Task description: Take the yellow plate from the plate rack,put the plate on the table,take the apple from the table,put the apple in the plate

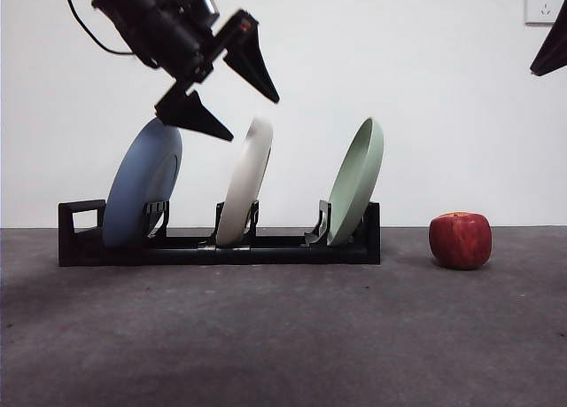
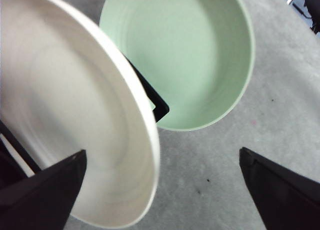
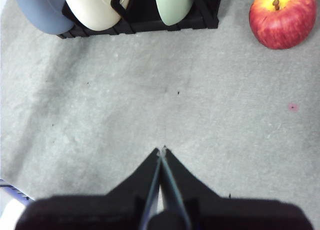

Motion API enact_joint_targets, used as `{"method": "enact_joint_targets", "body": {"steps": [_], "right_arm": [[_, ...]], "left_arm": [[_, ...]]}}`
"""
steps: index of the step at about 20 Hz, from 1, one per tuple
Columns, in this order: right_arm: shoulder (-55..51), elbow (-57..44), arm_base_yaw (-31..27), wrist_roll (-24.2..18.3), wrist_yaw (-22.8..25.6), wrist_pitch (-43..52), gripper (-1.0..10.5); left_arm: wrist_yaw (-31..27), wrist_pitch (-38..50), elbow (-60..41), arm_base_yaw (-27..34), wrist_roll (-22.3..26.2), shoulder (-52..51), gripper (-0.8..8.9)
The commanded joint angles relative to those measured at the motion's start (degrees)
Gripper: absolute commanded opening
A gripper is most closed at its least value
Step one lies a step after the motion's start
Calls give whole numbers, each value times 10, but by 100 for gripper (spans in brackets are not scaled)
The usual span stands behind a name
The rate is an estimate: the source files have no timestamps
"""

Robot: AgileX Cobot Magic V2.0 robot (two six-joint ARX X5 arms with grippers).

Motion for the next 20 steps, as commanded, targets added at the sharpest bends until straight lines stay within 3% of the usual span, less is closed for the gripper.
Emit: {"method": "enact_joint_targets", "body": {"steps": [1,3,8,11,20], "right_arm": [[1,2,1,-2,-1,3,-3],[1,2,1,-2,-1,3,-3],[1,2,1,-2,-1,2,-3],[1,2,1,-2,-1,2,-3],[1,2,1,-2,-1,2,-3]], "left_arm": [[1,11,0,-5,12,28,593],[0,11,0,-8,21,40,557],[-7,11,0,-10,27,57,182],[-15,18,0,-11,38,57,39],[-14,36,1,-11,41,57,-9]]}}
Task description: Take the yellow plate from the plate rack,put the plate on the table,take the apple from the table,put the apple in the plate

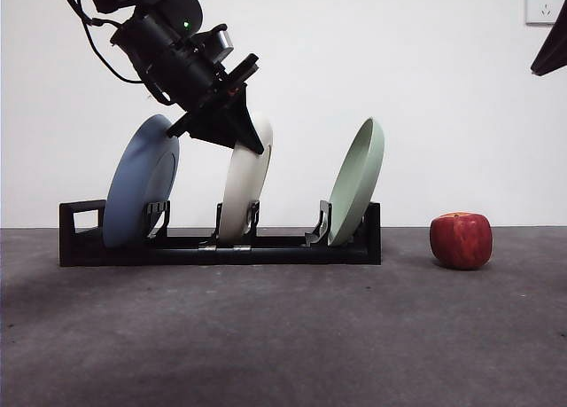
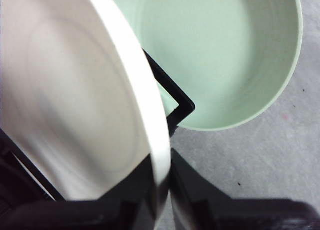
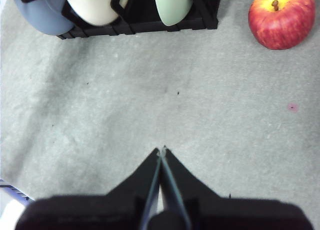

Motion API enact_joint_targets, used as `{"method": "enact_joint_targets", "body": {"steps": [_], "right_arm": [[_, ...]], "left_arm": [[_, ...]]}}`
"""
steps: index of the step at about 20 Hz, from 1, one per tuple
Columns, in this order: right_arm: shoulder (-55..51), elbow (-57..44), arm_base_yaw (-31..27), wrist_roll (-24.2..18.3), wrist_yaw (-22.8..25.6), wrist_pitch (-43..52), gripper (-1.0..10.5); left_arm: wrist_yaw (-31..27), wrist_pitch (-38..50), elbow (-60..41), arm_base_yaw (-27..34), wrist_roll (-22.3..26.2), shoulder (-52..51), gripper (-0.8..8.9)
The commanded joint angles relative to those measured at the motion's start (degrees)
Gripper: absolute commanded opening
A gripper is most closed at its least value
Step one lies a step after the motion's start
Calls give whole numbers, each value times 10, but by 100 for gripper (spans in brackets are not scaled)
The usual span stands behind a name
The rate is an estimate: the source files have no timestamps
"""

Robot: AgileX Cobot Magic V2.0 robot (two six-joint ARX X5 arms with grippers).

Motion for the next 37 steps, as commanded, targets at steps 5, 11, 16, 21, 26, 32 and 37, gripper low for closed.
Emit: {"method": "enact_joint_targets", "body": {"steps": [5,11,16,21,26,32,37], "right_arm": [[1,1,1,-2,-1,3,-3],[1,1,1,0,-2,2,-3],[1,1,1,0,-2,2,-2],[1,1,1,0,-1,0,-3],[1,1,1,0,-1,-10,-2],[1,1,1,-16,7,-13,-2],[1,1,1,-19,7,-10,-2]], "left_arm": [[28,-12,19,2,-21,-8,-9],[24,-14,22,2,-28,-100,-9],[28,-31,22,-16,-30,-192,-9],[23,-115,22,-71,-43,-254,-8],[-90,-225,20,-185,32,-263,-9],[-195,-272,12,-309,57,-262,-9],[-311,-309,11,-375,93,-242,-9]]}}
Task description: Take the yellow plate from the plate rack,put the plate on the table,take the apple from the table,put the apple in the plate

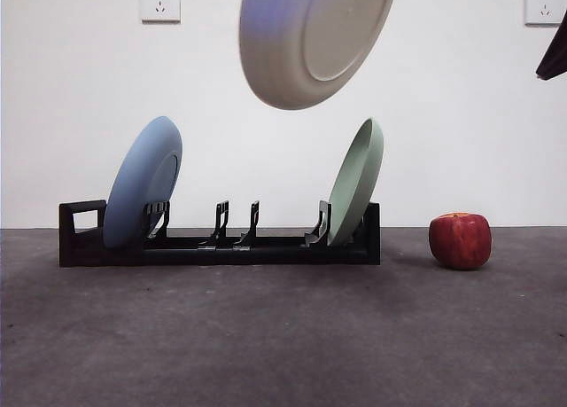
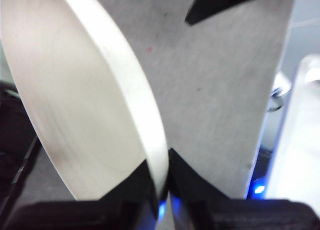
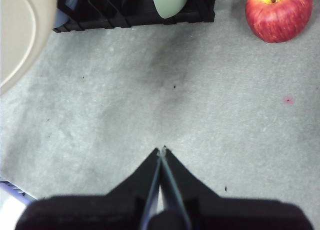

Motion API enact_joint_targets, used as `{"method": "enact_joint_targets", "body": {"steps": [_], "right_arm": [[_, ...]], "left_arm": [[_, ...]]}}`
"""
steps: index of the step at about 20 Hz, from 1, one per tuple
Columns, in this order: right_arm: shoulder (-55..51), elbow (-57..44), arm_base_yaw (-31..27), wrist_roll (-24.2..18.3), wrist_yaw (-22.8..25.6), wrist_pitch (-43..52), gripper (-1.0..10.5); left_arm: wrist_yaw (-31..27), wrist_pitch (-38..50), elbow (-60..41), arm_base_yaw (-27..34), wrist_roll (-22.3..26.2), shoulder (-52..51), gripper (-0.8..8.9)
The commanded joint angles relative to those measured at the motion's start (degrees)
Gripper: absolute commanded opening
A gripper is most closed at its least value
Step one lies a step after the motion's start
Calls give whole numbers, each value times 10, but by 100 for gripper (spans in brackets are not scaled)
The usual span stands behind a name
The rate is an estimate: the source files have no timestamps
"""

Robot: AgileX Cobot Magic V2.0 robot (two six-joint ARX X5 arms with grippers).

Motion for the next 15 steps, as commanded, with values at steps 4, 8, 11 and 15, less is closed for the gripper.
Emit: {"method": "enact_joint_targets", "body": {"steps": [4,8,11,15], "right_arm": [[1,1,1,-8,0,5,-2],[1,1,1,15,51,18,-2],[1,1,0,42,89,47,-3],[1,0,0,46,92,71,-3]], "left_arm": [[-66,-13,-7,-40,18,76,-9],[-169,-10,-7,-83,26,160,-9],[-200,-2,-7,-101,28,219,-9],[-229,5,-7,-113,35,284,-9]]}}
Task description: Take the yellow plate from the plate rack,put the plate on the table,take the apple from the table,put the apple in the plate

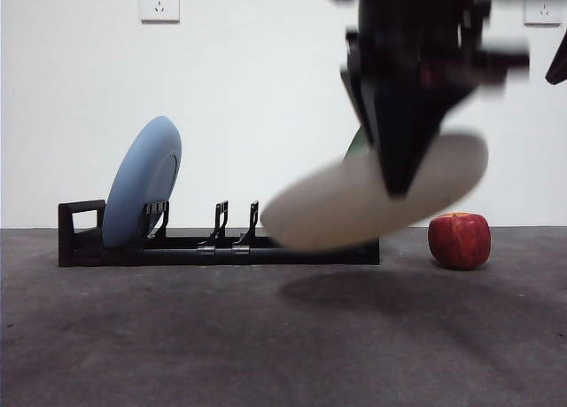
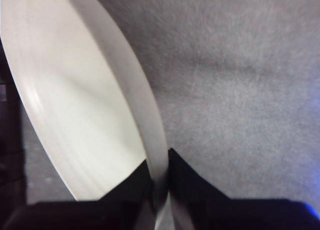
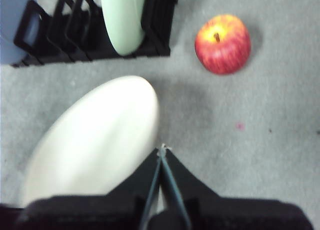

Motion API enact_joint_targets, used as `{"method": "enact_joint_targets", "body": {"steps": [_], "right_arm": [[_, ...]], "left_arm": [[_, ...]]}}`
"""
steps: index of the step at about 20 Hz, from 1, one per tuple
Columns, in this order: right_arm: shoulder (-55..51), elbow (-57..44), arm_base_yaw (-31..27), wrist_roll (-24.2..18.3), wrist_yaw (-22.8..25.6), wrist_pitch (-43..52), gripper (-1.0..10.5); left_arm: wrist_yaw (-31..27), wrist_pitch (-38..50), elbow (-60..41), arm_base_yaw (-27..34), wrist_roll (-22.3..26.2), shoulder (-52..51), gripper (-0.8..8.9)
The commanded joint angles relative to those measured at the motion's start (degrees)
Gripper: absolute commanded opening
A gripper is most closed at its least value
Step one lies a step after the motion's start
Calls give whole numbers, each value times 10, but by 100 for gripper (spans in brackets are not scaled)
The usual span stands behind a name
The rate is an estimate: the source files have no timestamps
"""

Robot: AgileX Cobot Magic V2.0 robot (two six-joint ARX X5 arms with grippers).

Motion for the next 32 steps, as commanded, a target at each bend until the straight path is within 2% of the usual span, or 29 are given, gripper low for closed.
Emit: {"method": "enact_joint_targets", "body": {"steps": [1,5,8,14,15,17,22,28,32], "right_arm": [[1,1,0,8,2,9,-3],[1,0,0,8,20,10,-3],[1,1,0,8,23,11,-3],[1,0,0,7,23,8,-3],[1,0,0,6,23,6,-3],[1,0,0,3,23,3,-3],[1,0,0,3,23,-2,-3],[1,0,0,3,23,-4,-3],[1,0,0,3,23,-4,-2]], "left_arm": [[-1,7,-7,-10,7,34,-9],[-6,34,-7,-24,15,68,-9],[-34,37,-7,-30,20,83,-9],[-35,35,-7,-12,21,117,0],[-34,31,-7,-8,12,117,48],[-35,31,-7,-7,-2,116,282],[-33,27,-6,-5,-13,107,622],[-28,2,-5,-7,-26,70,629],[27,-23,-5,-7,-44,8,624]]}}
